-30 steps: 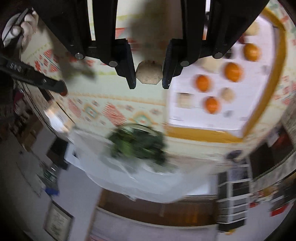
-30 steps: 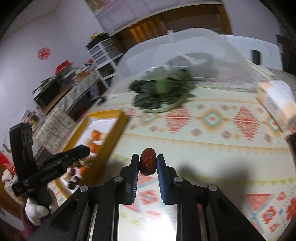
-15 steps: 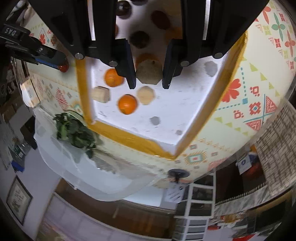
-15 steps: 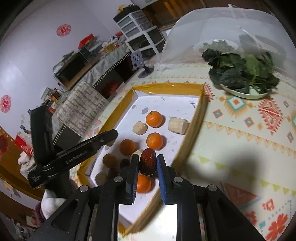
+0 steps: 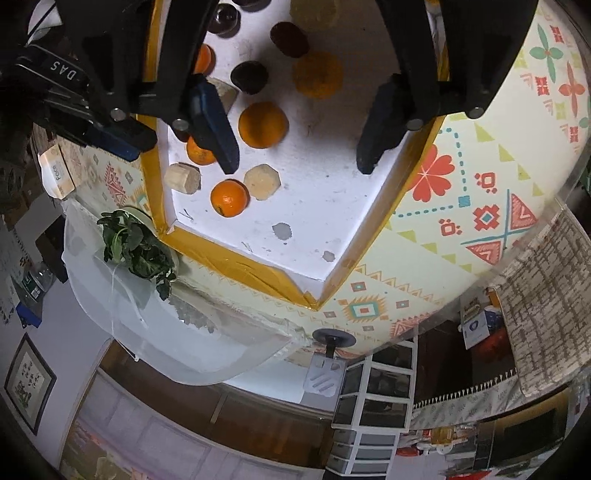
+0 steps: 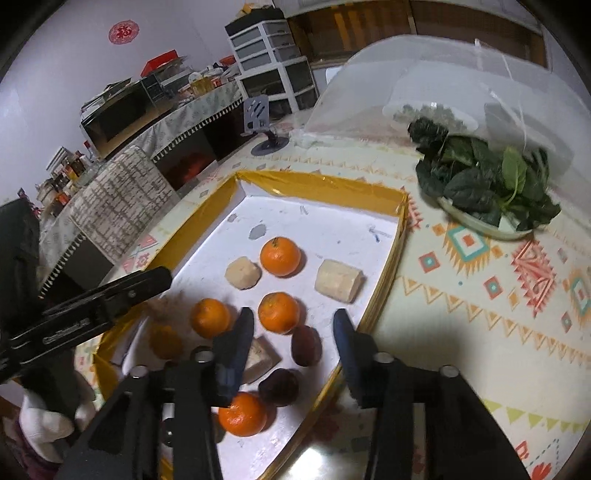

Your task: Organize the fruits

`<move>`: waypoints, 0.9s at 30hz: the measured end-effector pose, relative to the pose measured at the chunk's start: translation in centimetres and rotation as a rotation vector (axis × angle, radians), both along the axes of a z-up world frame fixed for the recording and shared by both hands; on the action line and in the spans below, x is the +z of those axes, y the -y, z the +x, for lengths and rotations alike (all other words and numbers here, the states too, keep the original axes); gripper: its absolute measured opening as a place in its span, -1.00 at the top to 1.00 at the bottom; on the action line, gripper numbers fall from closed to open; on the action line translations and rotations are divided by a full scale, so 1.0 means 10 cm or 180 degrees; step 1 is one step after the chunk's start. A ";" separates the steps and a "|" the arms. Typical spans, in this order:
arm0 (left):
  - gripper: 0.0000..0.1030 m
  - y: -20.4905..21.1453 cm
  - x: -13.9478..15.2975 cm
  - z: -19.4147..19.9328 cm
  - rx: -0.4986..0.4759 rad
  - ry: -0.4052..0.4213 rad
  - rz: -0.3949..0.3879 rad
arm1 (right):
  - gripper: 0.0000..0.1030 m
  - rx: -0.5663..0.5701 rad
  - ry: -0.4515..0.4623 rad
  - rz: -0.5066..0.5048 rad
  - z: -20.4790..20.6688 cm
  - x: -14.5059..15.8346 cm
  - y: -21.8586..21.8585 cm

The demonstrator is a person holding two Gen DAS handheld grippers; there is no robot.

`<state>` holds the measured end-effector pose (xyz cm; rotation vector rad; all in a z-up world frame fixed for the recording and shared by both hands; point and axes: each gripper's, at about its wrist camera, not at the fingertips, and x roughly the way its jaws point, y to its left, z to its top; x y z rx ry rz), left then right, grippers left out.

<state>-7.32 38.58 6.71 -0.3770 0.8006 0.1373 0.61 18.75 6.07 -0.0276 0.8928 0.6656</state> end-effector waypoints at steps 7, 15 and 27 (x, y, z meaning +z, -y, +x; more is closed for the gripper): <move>-0.51 0.28 0.29 -0.36 0.0112 0.0354 0.0364 | -0.16 -0.0156 0.0262 0.0150 -0.33 0.21 0.32; -0.96 0.74 0.54 -0.90 0.0571 0.0754 0.0817 | -0.39 -0.0404 0.0467 0.0234 -0.85 0.26 0.79; -0.99 1.31 0.52 -1.17 0.0631 0.0686 0.1053 | -0.59 -0.0535 0.0718 0.0100 -1.35 0.14 1.17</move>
